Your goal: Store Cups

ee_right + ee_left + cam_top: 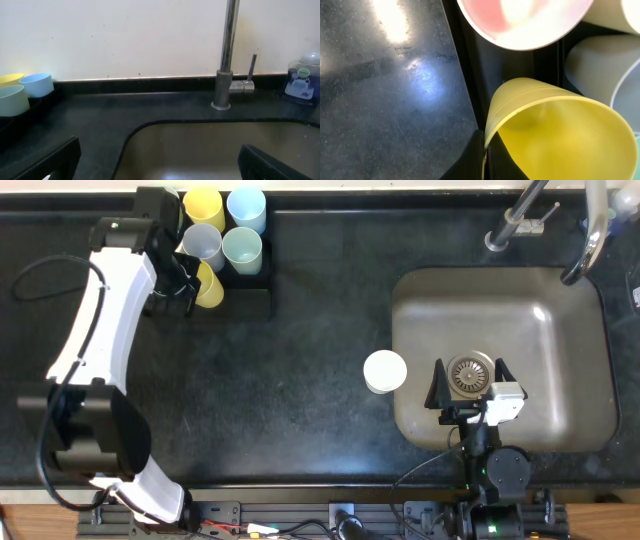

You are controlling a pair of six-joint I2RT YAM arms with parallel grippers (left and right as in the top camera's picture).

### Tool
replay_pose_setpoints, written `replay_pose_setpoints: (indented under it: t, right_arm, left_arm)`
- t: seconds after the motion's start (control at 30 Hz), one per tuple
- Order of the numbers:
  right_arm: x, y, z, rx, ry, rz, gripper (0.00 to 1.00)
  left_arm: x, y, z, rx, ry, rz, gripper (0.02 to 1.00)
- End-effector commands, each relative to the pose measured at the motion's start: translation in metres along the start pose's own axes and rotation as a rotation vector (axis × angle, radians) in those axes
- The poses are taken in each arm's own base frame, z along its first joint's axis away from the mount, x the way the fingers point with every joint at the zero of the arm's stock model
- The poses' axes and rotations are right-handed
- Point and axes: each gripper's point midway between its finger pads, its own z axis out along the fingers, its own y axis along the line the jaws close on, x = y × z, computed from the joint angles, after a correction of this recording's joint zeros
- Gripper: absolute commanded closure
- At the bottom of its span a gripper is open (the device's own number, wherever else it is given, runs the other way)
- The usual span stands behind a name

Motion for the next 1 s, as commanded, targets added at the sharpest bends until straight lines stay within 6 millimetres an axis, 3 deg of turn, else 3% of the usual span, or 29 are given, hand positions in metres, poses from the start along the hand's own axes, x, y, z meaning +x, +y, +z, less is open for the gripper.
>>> replay_pose_setpoints:
  t: [0.03,0.73,0.77,0.83,0.87,0.9,1.0]
  right_arm:
    - [0.004,0.002,0.000,-0.011,0.002,0.008,0.005]
    - [0.004,0.002,0.000,-0.012,0.002,0.008,0.003]
    - [0.004,0.002,0.000,-0.012,0.002,0.008,0.003]
    - [0.004,0.002,0.000,-0.012,0.002,0.008,0.003]
    - [0.004,0.002,0.000,-0.011,0.002,0.008,0.003]
    - [0.004,0.002,0.000,-0.012,0.002,0.008,0.005]
    - [0.004,0.002,0.000,-0.012,0.002,0.008,0.003]
  left_arm:
    - [-0.008,0.004,0.010,-0.038,-0.041,-0.042,0.980]
    - [-0.011,0.008,0.048,-0.130,-0.058,-0.033,0.958]
    - [-0.011,0.008,0.048,-0.129,-0.058,-0.033,0.831]
    - [-0.011,0.008,0.048,-0.130,-0.057,-0.033,0.369]
    - [-0.011,0.008,0.048,-0.129,-0.058,-0.032,0.229]
    - [-0.011,0.008,0.047,-0.127,-0.056,-0.029,0.020]
    - [-0.011,0.006,0.033,-0.093,-0.061,-0.028,0.020]
